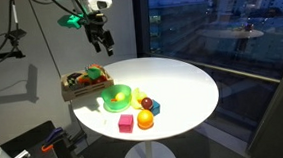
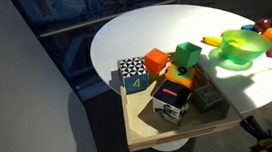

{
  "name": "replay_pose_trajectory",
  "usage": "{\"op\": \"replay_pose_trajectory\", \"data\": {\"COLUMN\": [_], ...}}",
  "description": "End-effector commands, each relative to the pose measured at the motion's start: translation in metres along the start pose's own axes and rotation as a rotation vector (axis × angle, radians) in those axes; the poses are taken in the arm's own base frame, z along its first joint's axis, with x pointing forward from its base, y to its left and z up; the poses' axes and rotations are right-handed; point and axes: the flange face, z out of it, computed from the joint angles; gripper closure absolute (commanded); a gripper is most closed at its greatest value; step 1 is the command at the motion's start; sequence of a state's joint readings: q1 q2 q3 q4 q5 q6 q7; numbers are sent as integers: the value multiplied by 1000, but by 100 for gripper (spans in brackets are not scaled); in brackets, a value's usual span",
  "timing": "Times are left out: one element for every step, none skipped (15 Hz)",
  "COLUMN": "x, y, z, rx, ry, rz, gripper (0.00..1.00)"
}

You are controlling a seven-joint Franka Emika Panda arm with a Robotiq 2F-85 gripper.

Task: Pick up the round brown toy and put it in the green bowl

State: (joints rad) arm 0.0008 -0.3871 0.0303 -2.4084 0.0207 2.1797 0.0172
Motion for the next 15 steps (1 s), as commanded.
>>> {"op": "replay_pose_trajectory", "data": {"x": [34, 41, 48, 54, 60, 65, 70, 75, 78, 82, 84, 86, 86, 87, 86], "y": [21, 27, 32, 38, 44, 50, 56, 62, 67, 74, 81, 87, 94, 102, 110], "z": [4, 8, 12, 17, 22, 28, 34, 40, 45, 52, 58, 63, 68, 73, 78], "rx": [-33, -36, -39, -40, -44, -46, -48, -50, -52, -52, -57, -60, -67, -76, -88], "ry": [-20, -35, -44, -59, -71, -84, -99, -114, -126, -141, -154, -168, -179, -189, -196], "rz": [52, 65, 77, 90, 104, 118, 131, 142, 153, 165, 174, 181, 187, 192, 196], "gripper": [0, 0, 0, 0, 0, 0, 0, 0, 0, 0, 0, 0, 0, 0, 0]}}
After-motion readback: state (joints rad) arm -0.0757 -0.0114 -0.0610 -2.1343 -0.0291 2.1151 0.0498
